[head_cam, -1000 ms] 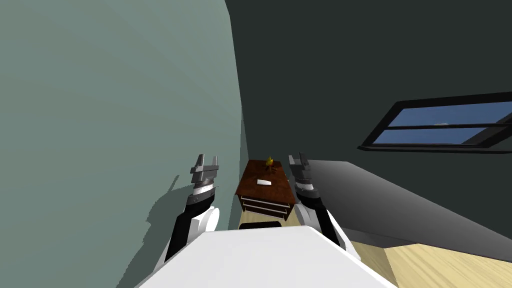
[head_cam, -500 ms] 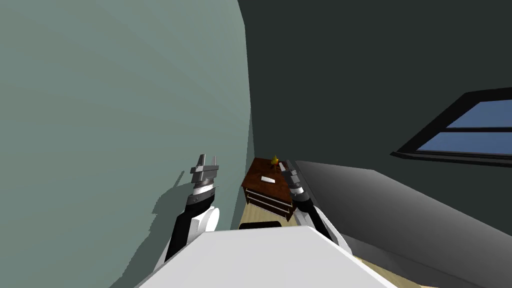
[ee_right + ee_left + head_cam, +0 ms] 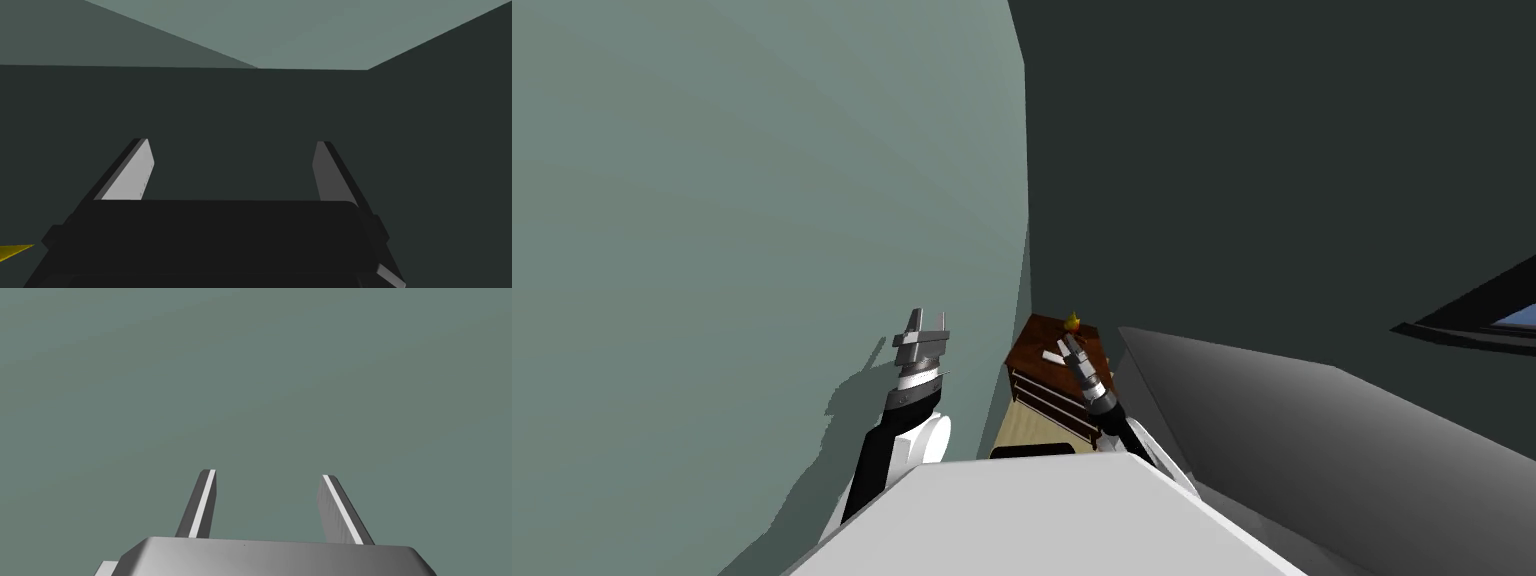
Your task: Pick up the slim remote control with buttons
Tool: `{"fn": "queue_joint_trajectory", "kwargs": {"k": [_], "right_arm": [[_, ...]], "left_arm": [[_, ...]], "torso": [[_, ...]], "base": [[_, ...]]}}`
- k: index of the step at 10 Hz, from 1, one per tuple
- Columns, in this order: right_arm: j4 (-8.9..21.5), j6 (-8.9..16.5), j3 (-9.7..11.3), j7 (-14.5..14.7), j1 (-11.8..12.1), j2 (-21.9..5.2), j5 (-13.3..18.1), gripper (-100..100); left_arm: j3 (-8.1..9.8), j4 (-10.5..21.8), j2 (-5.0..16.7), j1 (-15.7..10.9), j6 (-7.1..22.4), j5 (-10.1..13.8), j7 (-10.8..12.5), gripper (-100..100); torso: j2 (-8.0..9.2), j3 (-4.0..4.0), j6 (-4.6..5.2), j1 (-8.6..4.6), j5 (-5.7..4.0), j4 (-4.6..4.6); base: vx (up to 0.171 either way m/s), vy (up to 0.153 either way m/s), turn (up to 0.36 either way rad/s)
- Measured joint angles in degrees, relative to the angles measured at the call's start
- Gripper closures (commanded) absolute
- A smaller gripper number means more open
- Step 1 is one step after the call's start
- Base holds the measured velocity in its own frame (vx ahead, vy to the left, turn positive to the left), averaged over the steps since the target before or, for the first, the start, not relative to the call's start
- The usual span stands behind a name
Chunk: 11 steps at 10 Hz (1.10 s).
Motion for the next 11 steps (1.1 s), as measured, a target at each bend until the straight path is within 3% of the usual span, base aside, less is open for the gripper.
{"fn": "queue_joint_trajectory", "kwargs": {"k": [1, 5, 7, 8, 9, 11], "right_arm": [[0.63, -0.16, 1.26, -0.24, 0.77, -0.99, 0.29, -100], [8.48, -1.18, 7.58, -1.52, 0.24, -6.28, 1.77, -100], [9.77, -0.85, 9.08, -1.85, 0.49, -7.42, 2.01, -100], [12.43, -1.31, 10.63, -1.98, -0.57, -8.11, 2.31, -100], [13.08, -1.36, 12.18, -2.36, 0.22, -10.53, 2.67, -100], [15.97, -1.23, 14.16, -2.64, -0.29, -11.43, 2.96, -100]], "left_arm": [[0.01, 0.0, 0.0, 0.01, 0.0, 0.0, 0.0, 0], [0.0, 0.0, 0.0, 0.0, 0.0, 0.0, 0.0, 0], [0.01, 0.0, 0.0, 0.02, 0.0, 0.0, 0.0, 0], [0.0, 0.0, 0.0, 0.01, 0.0, 0.0, 0.0, 0], [0.0, 0.0, 0.0, 0.01, 0.0, 0.0, 0.0, 0], [0.01, 0.0, 0.0, 0.02, 0.0, 0.0, 0.0, 0]], "torso": [[0.02, 0.01, 0.06, -0.03, -0.01, 0.01], [0.0, 0.01, 0.02, 0.04, 0.01, 0.01], [-0.15, -0.08, 0.08, 0.0, 0.0, -0.02], [-0.16, -0.09, 0.01, 0.02, 0.0, -0.03], [-0.07, -0.04, 0.04, -0.04, 0.01, -0.01], [-0.13, -0.06, 0.1, -0.03, -0.01, -0.02]], "base": [[-0.068, -0.015, 0.298], [-0.058, -0.006, 0.277], [-0.016, -0.002, 0.147], [-0.045, -0.01, 0.485], [-0.045, -0.019, 0.197], [-0.021, 0.001, 0.138]]}}
